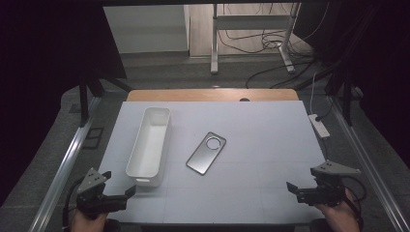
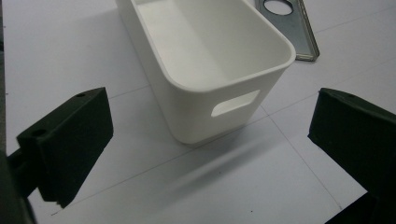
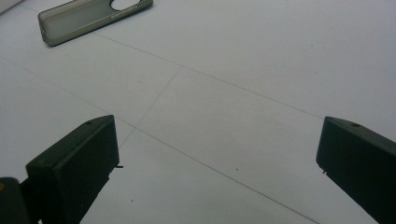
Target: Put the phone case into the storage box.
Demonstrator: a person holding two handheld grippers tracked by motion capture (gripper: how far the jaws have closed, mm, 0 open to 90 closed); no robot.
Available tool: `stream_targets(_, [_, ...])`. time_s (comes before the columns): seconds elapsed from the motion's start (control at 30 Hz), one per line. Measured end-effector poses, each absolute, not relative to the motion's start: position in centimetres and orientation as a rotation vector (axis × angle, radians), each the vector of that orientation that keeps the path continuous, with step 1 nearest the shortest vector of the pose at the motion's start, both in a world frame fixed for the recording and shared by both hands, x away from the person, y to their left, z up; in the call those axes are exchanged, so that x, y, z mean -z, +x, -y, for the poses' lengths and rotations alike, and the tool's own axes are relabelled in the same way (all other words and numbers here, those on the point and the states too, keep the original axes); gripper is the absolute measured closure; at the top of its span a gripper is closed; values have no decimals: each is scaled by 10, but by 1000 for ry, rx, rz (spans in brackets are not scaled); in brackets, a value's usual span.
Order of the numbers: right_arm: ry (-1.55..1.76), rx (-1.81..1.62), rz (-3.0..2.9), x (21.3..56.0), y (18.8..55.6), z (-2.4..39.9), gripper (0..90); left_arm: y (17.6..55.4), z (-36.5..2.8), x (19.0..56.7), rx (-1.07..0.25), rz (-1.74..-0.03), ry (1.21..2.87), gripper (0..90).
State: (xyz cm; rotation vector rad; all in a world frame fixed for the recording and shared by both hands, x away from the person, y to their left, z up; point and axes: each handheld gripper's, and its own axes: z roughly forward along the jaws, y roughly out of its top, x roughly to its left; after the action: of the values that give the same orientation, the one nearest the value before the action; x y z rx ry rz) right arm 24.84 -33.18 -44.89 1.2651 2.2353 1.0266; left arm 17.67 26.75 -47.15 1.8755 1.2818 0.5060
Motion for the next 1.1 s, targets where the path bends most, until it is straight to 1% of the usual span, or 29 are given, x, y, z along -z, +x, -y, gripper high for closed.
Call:
stream_targets(0.37, [1254,-1033,-2261,449,252,329,0,176,-265,471,-523,-1267,1901,7])
stream_targets(1.1, [1144,-1080,-2327,448,273,311,0,175,-263,471,-540,-1258,1910,9])
